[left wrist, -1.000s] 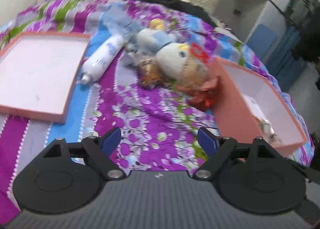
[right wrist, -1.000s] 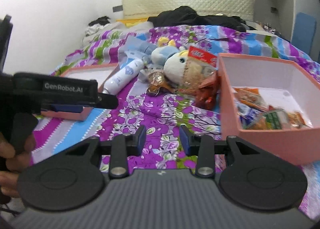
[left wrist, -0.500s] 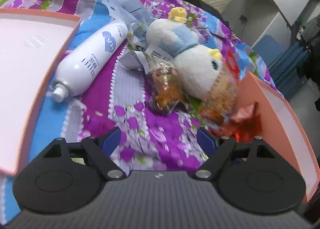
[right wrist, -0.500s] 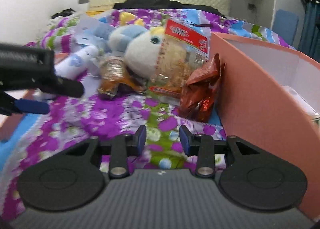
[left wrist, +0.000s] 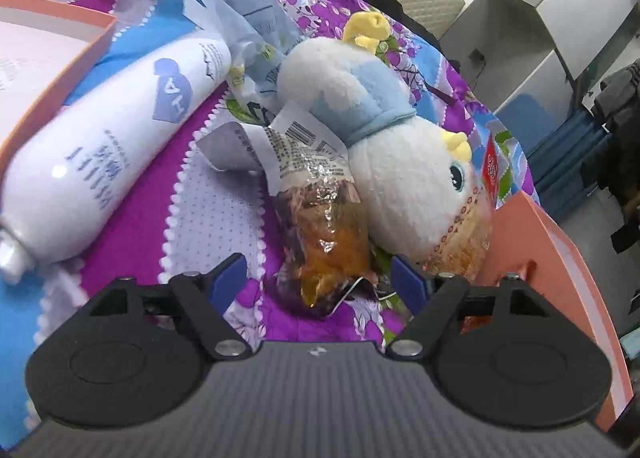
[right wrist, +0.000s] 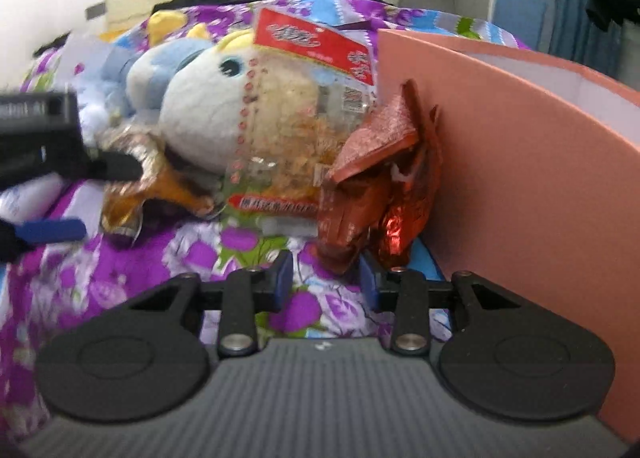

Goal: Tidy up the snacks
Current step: 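Grasp the brown snack bag with left gripper while right gripper grasps foil packet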

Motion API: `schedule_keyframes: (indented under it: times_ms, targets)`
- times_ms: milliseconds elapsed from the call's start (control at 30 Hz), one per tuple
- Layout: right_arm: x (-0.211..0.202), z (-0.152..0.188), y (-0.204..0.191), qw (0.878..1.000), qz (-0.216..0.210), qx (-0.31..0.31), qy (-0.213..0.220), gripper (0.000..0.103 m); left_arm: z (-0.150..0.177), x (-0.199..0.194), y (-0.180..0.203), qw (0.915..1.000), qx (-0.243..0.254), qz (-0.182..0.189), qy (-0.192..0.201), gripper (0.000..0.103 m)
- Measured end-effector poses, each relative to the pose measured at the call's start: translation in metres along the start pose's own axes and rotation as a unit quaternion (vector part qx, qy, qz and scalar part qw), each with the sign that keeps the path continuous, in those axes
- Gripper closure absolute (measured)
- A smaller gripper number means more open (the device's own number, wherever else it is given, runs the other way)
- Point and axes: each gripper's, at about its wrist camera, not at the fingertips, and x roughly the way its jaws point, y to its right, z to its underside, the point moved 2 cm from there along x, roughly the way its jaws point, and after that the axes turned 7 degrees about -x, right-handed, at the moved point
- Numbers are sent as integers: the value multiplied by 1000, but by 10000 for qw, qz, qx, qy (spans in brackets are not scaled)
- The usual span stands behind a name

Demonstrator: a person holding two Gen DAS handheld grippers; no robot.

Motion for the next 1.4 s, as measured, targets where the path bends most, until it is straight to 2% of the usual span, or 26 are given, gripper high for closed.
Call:
schedule_keyframes:
  times_ms: [133, 233, 300, 333, 467, 667, 900, 1167, 1233, 1400]
  targets:
    - [13, -3, 8, 9993, 37, 344, -153, 66, 1, 10, 0, 10000, 25, -2, -19, 35]
    - [16, -5, 9, 9990, 63, 415, -140, 71, 2, 13, 1, 9999, 93, -41, -16, 48]
    - [15, -5, 8, 9991, 70, 389, -128, 74, 2, 12, 3, 9999, 88, 29, -44, 51]
    - [13, -5, 7, 9993, 61, 361, -108, 74, 2, 10, 4, 9999, 115, 19, -49, 57]
    - [1, -4, 5, 9997, -43, 226, -67, 75, 5, 2, 7, 9998, 147, 48, -86, 61]
    - [-23, 8, 3, 9991, -358, 200, -115, 76, 19, -27, 11, 9997, 201, -48, -107, 62]
    - [-63, 23, 3, 9977, -665, 12, -115, 76, 44, -84, 14, 9998, 141, -89, -83, 62]
    - [-100, 44, 1, 9950, -869, -427, -253, 76, 86, -138, 23, 9996, 138, -120, -224, 62]
    - [-111, 50, 2, 9937, -939, -540, -303, 76, 99, -151, 29, 9988, 323, -264, -265, 62]
    - [-141, 70, 3, 9896, -1050, -894, -410, 76, 132, -182, 41, 9974, 452, -274, -484, 62]
